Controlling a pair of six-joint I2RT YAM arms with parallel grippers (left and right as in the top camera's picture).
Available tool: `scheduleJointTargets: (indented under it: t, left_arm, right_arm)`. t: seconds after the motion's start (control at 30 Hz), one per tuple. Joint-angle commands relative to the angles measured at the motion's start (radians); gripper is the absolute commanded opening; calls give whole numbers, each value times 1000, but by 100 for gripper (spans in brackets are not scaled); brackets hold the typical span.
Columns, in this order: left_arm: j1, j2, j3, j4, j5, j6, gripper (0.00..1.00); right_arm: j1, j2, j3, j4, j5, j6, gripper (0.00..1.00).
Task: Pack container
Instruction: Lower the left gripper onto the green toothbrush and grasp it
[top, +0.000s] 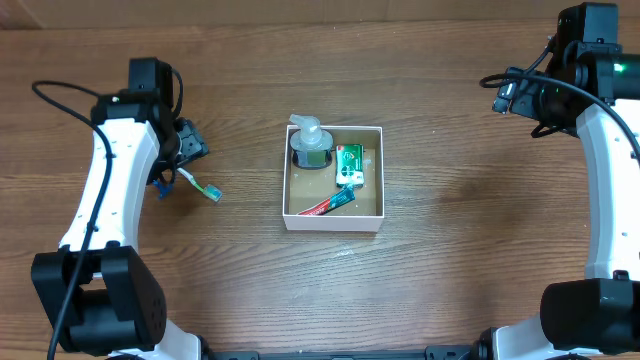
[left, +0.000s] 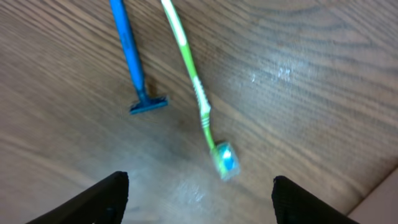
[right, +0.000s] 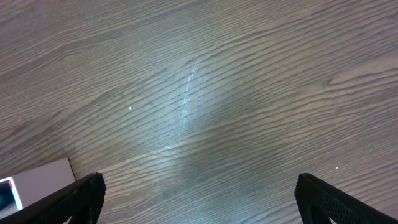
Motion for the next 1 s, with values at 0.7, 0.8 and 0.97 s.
scheduleJointTargets:
  t: [0.7, 0.8, 0.97]
  left_arm:
    - [31, 185, -222, 293, 118, -188, 72]
    - [31, 212, -222, 293, 123, -188, 72]
    - [31, 229, -222, 290, 134, -188, 71]
  right_arm:
    - [-5, -19, 23, 5, 6, -1, 100]
    - [-5, -19, 23, 5, 6, -1, 100]
    - [-5, -19, 23, 5, 6, -1, 100]
